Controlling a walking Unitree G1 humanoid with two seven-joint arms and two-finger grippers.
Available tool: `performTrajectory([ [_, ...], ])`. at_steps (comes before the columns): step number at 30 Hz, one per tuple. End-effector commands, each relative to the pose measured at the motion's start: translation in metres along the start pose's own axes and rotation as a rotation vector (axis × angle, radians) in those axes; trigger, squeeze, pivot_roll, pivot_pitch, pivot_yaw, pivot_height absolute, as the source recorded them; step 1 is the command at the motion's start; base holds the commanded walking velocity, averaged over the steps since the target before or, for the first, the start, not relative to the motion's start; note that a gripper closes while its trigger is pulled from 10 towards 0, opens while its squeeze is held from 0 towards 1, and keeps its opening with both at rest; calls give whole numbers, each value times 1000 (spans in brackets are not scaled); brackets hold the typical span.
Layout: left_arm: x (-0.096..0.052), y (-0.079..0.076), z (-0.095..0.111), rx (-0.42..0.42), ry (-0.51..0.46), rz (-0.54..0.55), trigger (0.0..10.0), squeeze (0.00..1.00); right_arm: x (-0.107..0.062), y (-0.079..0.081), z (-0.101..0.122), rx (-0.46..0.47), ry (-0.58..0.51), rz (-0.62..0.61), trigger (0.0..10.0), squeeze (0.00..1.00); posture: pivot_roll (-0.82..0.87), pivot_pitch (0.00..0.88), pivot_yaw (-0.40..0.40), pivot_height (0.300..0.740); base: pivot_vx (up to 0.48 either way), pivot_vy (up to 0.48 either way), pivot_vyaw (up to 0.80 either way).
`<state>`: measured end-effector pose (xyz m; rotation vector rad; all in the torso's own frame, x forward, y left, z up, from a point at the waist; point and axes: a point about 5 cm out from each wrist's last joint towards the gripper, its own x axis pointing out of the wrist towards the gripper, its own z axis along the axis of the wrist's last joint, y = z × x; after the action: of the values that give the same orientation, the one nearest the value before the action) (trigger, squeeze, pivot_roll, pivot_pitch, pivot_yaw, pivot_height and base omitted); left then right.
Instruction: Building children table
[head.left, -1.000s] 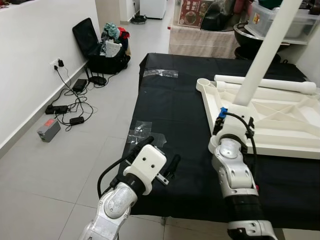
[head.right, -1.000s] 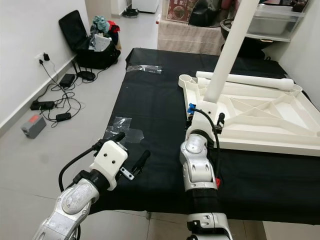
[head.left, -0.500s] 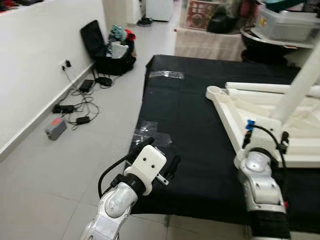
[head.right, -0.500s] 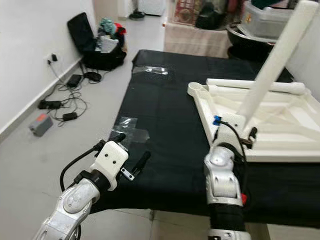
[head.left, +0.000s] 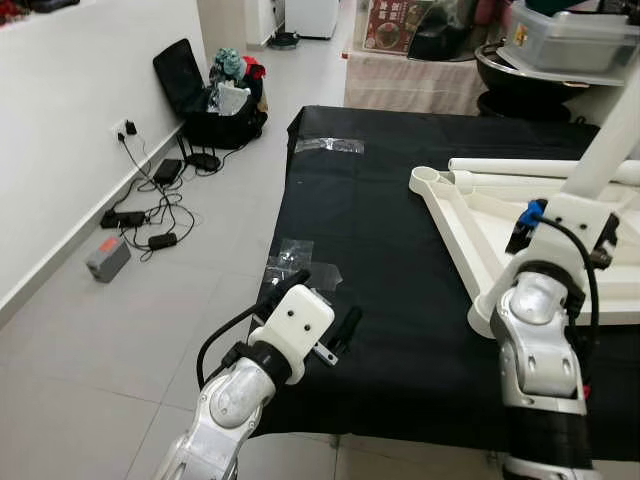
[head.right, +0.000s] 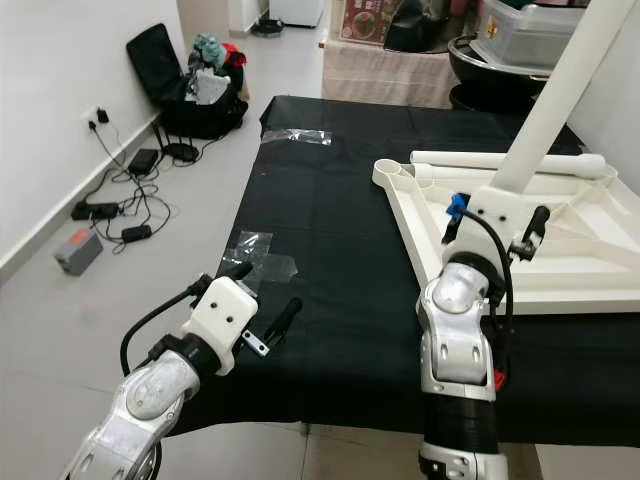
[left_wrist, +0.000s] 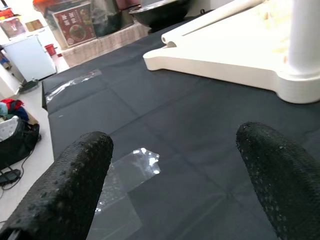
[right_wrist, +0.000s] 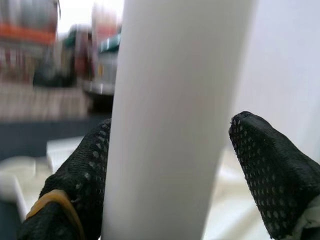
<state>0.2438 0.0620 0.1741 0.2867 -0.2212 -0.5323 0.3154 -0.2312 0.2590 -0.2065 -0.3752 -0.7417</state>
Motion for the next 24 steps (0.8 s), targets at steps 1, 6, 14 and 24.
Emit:
performTrajectory([
  [1,-2,-1,-5,18,20,-10,10000,0,3,-6,6,-5,-42,-36,10000,0,79,96,-36,740,0,0,0],
  [6,-2,0,-5,19,22,-6,10000,0,10,-4,37,4,-195,-41,10000,0,78,99,-37,740,0,0,0],
  [14,-3,-1,-6,17,25,-9,10000,0,8,0,85,-10,-446,-65,10000,0,77,100,-33,740,0,0,0],
  [24,-3,-2,-9,20,30,-15,10000,0,-26,15,170,180,-866,64,10000,0,71,88,-28,740,0,0,0],
])
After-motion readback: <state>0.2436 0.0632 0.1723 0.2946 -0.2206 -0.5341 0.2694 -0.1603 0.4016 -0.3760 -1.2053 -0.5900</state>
